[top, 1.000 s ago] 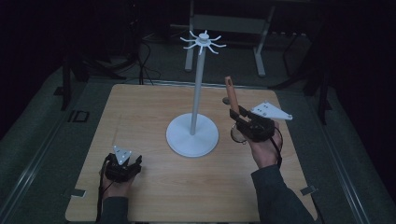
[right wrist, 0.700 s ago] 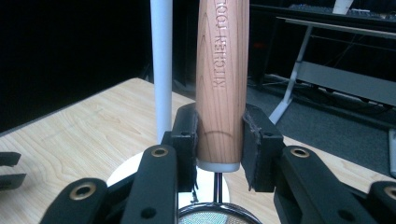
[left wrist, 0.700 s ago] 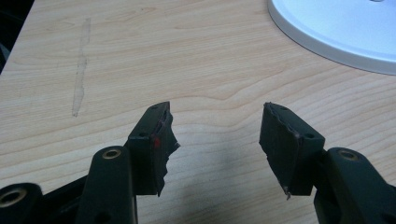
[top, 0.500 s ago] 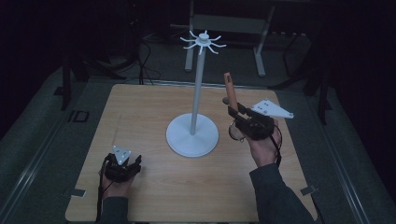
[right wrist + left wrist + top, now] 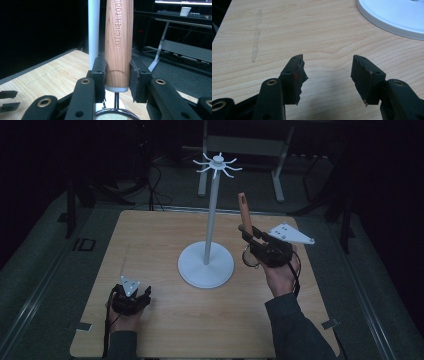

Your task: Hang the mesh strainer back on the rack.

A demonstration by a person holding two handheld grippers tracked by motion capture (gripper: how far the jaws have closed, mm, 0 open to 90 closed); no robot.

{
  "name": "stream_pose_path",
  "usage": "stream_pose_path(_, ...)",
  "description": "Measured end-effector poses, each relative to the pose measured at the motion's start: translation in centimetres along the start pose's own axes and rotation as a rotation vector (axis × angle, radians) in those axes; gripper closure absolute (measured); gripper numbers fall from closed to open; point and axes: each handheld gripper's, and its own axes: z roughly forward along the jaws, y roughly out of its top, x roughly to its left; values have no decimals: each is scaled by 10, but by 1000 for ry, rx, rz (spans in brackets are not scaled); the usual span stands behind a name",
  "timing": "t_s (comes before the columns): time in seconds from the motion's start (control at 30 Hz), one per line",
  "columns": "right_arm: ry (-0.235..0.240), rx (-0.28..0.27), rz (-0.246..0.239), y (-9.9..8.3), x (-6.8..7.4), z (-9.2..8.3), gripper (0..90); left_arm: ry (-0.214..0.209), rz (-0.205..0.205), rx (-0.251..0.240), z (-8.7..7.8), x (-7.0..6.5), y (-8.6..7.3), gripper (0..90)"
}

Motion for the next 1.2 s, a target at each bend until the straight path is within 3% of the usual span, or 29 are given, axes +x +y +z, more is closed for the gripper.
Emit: stream_pose_path(1.2, 46, -70, 4, 19, 13, 2, 691, -6, 2, -1, 1, -1, 1, 441)
